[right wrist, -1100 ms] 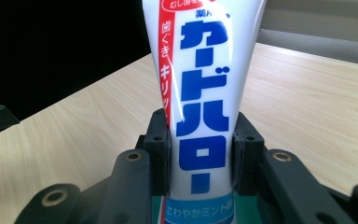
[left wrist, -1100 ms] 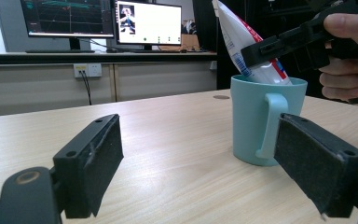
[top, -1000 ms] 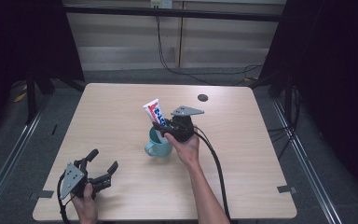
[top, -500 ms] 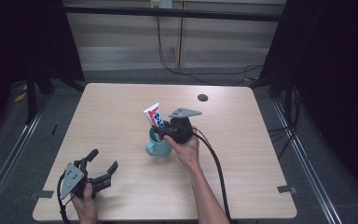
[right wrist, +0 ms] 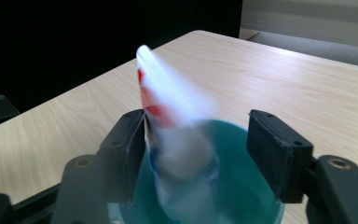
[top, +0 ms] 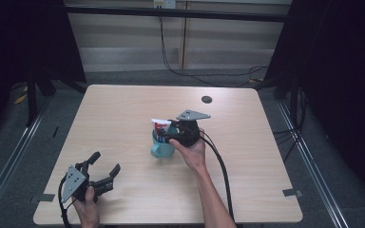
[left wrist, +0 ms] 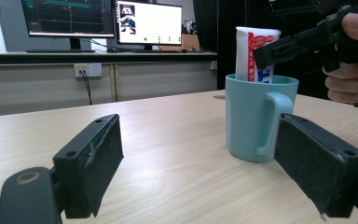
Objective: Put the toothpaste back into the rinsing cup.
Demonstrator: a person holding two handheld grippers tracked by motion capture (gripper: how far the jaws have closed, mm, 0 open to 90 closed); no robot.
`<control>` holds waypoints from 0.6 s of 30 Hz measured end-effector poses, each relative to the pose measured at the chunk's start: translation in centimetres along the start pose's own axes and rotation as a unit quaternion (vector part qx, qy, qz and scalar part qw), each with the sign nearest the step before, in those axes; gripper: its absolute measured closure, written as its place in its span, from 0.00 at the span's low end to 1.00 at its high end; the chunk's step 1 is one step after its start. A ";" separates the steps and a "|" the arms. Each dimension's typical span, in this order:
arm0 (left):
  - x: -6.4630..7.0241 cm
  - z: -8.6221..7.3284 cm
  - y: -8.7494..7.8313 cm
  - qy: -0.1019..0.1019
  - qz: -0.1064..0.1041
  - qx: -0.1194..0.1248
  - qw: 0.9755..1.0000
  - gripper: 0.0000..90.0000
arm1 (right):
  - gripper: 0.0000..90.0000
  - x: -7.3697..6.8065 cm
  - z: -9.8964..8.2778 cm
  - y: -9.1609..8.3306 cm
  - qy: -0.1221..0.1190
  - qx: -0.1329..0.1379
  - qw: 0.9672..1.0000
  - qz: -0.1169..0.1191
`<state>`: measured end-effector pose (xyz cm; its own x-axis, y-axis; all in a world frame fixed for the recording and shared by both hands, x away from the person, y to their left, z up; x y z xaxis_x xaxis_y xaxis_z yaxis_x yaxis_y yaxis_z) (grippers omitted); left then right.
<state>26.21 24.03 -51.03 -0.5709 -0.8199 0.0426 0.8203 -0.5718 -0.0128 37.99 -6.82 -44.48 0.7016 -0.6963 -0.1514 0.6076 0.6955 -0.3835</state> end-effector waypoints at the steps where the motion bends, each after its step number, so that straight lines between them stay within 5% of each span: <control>1: 0.0 0.0 0.0 0.000 0.000 0.000 1.000 0.17 | 0.41 0.0 0.0 0.0 -0.001 0.000 1.000 -0.002; 18: 0.0 0.0 0.0 0.001 0.001 0.000 1.000 0.17 | 0.20 -0.4 0.3 -1.4 0.000 0.031 0.999 0.008</control>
<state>26.18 24.02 -51.03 -0.5699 -0.8207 0.0410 0.8210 -0.5708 -0.0136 36.98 -7.40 -43.61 0.7119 -0.6844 -0.1575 0.6177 0.7169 -0.3232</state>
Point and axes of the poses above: each handheld gripper's, and its own axes: y roughly forward along the jaws, z roughly out of its top, x roughly to its right, the point moved 2 cm from there along y, roughly forward along the jaws, and after that the axes turned 2 degrees about -y, right-handed, at the moved point
